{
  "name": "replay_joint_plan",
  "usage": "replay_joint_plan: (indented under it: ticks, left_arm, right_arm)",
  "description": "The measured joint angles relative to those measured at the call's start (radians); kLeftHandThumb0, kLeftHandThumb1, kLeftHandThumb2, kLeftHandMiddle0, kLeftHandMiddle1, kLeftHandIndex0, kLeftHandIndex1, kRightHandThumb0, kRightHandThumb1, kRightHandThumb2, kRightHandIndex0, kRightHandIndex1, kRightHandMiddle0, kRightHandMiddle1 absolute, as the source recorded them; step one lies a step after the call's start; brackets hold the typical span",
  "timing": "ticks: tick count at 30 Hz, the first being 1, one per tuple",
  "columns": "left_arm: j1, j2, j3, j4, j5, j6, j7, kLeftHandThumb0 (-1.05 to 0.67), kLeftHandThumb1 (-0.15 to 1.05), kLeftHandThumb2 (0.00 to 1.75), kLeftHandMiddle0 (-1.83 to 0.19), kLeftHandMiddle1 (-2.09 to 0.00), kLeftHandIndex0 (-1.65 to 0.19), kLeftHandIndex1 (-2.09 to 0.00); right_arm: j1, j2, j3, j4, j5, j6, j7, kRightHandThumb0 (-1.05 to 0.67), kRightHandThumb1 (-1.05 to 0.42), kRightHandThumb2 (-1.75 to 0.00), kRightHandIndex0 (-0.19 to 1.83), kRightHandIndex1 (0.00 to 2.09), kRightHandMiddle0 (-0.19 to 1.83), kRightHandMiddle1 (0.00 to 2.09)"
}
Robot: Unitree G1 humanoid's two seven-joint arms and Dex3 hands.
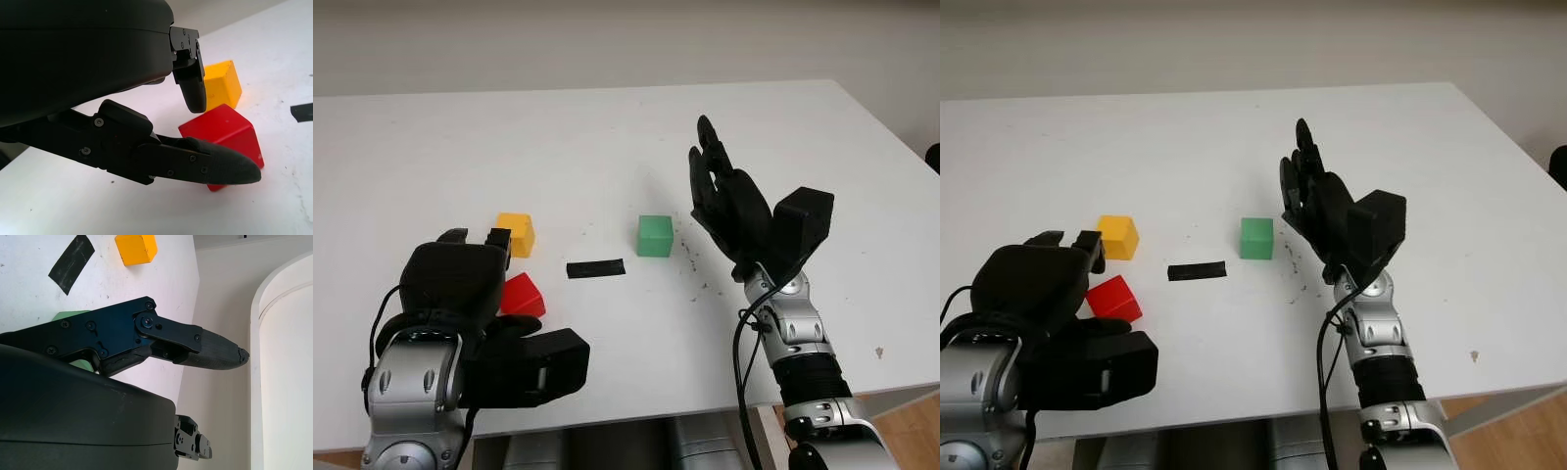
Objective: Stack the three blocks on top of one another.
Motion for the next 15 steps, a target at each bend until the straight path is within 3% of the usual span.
replay_joint_plan:
  ticks: [7, 15]
  left_arm:
    - [0.0, 0.0, 0.001, 0.015, -0.035, 0.007, -0.011, -0.88, 1.05, 0.24, -0.17, -0.06, -0.11, -1.05]
    - [0.007, -0.007, -0.002, 0.043, -0.052, 0.032, 0.033, -0.8, 1.05, 0.19, -0.21, -0.07, -0.13, -1.03]
  right_arm:
    - [0.002, 0.0, -0.002, -0.001, 0.002, 0.0, 0.0, -0.74, -1.05, -0.68, -0.19, 0.0, -0.19, 0.0]
    - [0.004, -0.001, -0.003, -0.008, 0.002, 0.001, 0.002, -0.74, -1.05, -0.67, -0.19, 0.0, -0.19, 0.0]
